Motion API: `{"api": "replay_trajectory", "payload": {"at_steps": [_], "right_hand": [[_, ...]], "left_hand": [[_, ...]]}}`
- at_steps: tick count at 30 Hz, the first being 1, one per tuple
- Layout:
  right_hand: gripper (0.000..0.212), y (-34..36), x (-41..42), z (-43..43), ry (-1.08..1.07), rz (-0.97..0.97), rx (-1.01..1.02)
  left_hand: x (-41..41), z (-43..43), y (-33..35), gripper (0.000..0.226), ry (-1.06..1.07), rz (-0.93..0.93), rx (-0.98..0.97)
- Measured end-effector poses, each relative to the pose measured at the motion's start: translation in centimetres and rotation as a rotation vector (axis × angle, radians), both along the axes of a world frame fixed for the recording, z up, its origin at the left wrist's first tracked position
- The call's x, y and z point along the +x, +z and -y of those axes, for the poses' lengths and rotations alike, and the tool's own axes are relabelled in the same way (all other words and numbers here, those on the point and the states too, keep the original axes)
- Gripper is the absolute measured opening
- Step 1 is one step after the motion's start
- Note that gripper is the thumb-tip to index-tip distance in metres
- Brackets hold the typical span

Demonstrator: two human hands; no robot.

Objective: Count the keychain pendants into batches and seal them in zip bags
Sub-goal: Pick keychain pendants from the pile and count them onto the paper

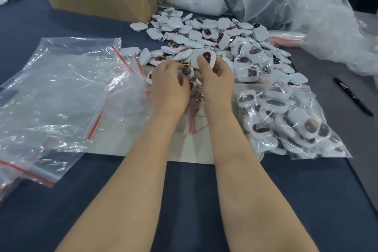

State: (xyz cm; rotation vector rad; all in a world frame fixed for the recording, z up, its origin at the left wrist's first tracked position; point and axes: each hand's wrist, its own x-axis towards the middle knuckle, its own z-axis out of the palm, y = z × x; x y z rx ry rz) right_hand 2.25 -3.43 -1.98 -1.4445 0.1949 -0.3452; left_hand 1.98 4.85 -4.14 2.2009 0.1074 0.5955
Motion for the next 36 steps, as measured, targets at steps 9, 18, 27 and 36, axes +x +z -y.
{"api": "replay_trajectory", "payload": {"at_steps": [9, 18, 27, 36], "right_hand": [[0.012, -0.5, 0.4, -0.1, 0.204, -0.047, 0.509], [0.011, -0.8, 0.9, -0.4, 0.189, -0.060, 0.380], [0.012, -0.6, 0.8, -0.5, 0.250, -0.063, 0.453], [0.002, -0.7, 0.9, -0.6, 0.305, 0.028, 0.326]], "left_hand": [[-0.2, 0.1, 0.4, 0.025, 0.016, 0.040, -0.093], [-0.4, 0.3, 0.8, 0.025, -0.041, 0.069, -0.158], [-0.2, 0.6, 0.9, 0.019, -0.038, 0.063, -0.198], [0.0, 0.8, 0.9, 0.023, 0.004, 0.018, -0.142]]}}
